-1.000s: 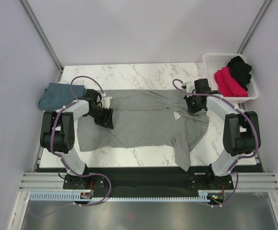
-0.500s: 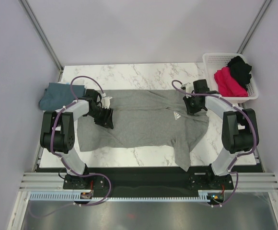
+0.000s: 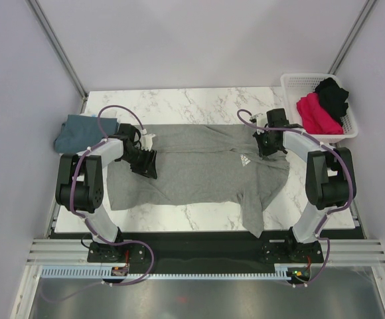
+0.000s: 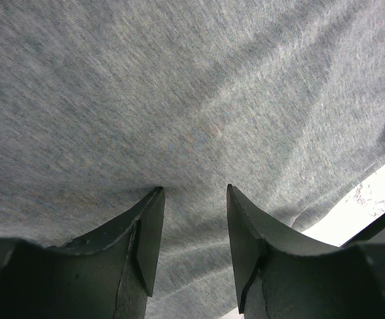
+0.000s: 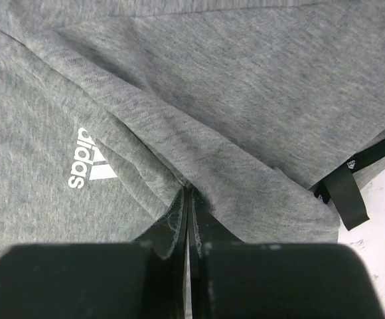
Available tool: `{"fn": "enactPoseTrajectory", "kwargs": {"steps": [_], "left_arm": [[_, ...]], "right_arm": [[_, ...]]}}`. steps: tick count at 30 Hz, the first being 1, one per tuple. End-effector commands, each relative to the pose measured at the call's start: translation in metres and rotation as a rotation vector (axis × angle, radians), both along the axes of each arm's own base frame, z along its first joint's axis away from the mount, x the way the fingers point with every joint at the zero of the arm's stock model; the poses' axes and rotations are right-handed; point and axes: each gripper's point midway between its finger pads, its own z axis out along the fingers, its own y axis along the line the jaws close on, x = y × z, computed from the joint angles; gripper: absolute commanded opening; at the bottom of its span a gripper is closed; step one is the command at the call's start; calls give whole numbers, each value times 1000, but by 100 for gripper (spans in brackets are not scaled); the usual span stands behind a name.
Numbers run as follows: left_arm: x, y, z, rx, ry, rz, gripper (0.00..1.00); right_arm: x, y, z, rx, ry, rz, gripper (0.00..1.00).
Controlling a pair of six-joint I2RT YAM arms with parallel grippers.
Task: Fold and stack the t-shirts
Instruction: Fold the tshirt
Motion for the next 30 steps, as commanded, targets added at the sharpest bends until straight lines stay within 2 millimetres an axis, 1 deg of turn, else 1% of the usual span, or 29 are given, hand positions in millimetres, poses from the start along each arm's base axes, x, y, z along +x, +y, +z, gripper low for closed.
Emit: {"fn": "enactPoseTrajectory", "kwargs": {"steps": [1,5,6,7,10,13,18,22,25,30], "left_arm": [[2,4,-2,33,-16,12,51],[2,3,-2,27,-13,11,51],[2,3,-2,26,-11,11,51],[2,2,-2,24,-9,12,51],[2,2,-2,23,-10,12,51],[2,3,-2,26,-13,11,51],[-1,4,-2,32,-14,11,51],[1,5,-1,37,-23,12,51],[1,5,-1,39,-22,12,51],[1,6,-2,42,-19,13,51]], "right_arm": [[17,5,19,19,-68,7,0],[13,6,26,29,-76,5,0],[12,6,26,29,-74,3,0],[11,6,26,31,-72,-3,10],[6,5,18,26,-51,-6,25],[6,5,13,27,-41,-3,28],[7,5,12,25,-42,-1,29],[7,7,3,33,-19,0,30],[7,9,0,40,-8,2,27],[9,10,0,46,-8,7,24]]}}
